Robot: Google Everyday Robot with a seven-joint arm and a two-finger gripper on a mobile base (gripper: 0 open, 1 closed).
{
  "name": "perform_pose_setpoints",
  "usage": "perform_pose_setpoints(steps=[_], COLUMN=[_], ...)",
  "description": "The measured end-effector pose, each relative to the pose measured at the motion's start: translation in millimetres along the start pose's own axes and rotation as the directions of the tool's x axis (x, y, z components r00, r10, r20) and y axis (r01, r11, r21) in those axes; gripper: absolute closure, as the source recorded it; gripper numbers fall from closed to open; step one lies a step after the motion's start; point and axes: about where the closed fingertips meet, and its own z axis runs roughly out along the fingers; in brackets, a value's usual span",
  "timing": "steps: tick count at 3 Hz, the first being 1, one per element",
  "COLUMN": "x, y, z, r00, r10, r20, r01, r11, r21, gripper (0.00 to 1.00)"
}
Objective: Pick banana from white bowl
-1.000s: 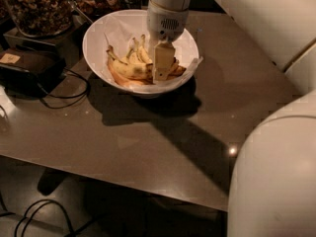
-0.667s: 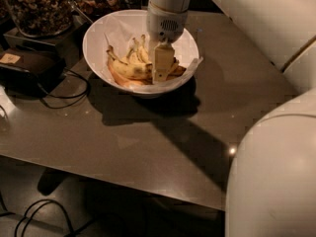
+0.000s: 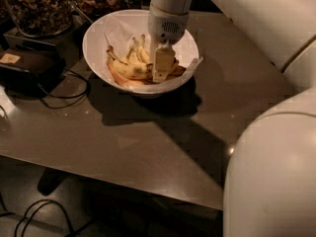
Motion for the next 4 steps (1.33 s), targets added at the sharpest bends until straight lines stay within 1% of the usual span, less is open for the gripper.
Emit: perform_pose_setpoints(steps=[1,2,3,4], x=[1.7,6.8,2.6,-0.4], y=[3.1,7.7,2.2,9.8], z=[1.3,3.4,2.6,-19.9], r00=[1.0,1.0,1.0,0.999], r10=[-0.014,-0.009,-0.014,-0.027], r20=[-0.013,-0.02,-0.002,0.041], r01=[0.015,0.01,0.014,0.023], r11=[0.9997,0.9998,0.999,0.9951], r21=[0.018,0.018,0.042,0.096], gripper=[0.79,1.0,1.0,1.0])
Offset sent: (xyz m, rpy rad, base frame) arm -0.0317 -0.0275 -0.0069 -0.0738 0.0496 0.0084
